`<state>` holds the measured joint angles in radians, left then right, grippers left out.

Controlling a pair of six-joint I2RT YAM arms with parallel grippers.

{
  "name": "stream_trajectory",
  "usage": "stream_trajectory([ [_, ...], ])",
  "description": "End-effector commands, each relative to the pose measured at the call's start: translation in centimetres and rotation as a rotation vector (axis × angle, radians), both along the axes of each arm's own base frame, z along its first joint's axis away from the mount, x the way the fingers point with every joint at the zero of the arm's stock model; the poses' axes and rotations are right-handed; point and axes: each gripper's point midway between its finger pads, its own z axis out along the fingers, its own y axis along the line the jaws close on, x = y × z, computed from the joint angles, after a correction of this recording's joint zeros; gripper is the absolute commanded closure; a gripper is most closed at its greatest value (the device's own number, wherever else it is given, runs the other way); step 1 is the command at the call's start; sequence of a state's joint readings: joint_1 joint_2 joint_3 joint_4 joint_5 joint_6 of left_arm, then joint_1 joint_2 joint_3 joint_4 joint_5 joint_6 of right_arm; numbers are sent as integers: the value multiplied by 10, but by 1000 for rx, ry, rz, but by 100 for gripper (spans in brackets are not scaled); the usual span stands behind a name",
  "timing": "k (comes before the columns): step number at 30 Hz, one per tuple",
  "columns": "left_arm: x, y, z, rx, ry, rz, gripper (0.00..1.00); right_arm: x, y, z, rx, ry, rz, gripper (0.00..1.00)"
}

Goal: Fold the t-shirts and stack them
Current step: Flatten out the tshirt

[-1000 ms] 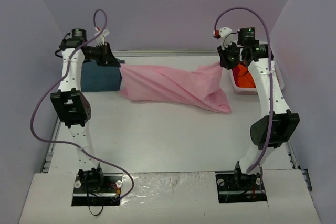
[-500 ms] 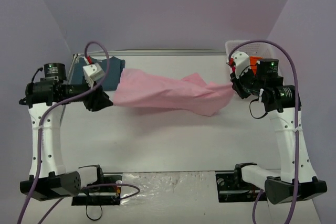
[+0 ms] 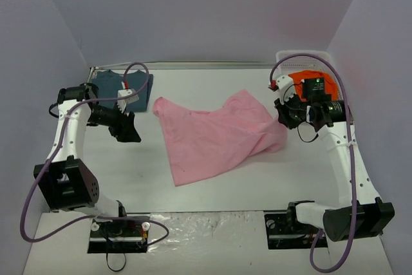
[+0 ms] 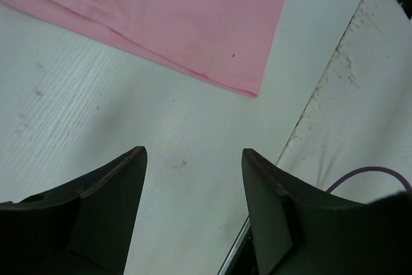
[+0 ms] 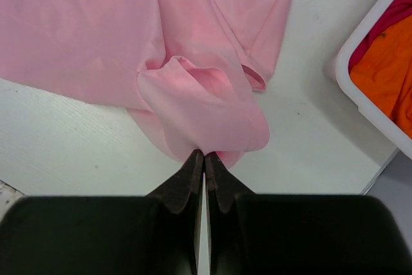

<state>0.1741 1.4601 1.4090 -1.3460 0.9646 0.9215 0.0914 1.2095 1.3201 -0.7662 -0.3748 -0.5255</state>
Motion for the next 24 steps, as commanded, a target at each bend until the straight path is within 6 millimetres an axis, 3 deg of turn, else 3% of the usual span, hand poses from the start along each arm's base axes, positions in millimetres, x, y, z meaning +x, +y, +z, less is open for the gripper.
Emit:
stream_trajectory([
  [1,-11,-12,8,-124,311,75,41,7,5,-10,11,38,28,100],
  [3,-1,-20,5,-222,441,75,41,9,7,-17,11,58,32,100],
  [5,6,-30,3,-234,445,5,44,12,8,-26,12,87,36,100],
  [7,1,-38,-11,-145,434,-97,47,17,8,-34,13,102,34,100],
  [8,-9,-54,-18,-87,438,-177,47,18,9,-38,14,111,33,100],
  [10,-7,-60,-33,56,374,-213,47,22,8,-46,10,132,28,100],
  [11,-17,-73,-38,118,351,-266,46,23,8,-47,11,137,27,100],
  [12,-6,-70,-52,236,289,-246,46,25,9,-49,13,139,26,100],
  [13,-4,-72,-58,299,250,-252,46,27,9,-52,12,146,24,100],
  [14,10,-77,-61,347,144,-243,46,28,9,-54,15,148,21,100],
  [15,2,-76,-79,478,131,-257,46,30,11,-55,19,149,26,100],
  [17,18,-83,-90,571,-6,-250,46,32,11,-61,19,160,19,100],
  [18,10,-78,-108,702,-34,-268,46,34,11,-64,23,167,19,100],
  [24,10,-81,-141,798,-61,-263,46,35,16,-69,46,179,24,100],
])
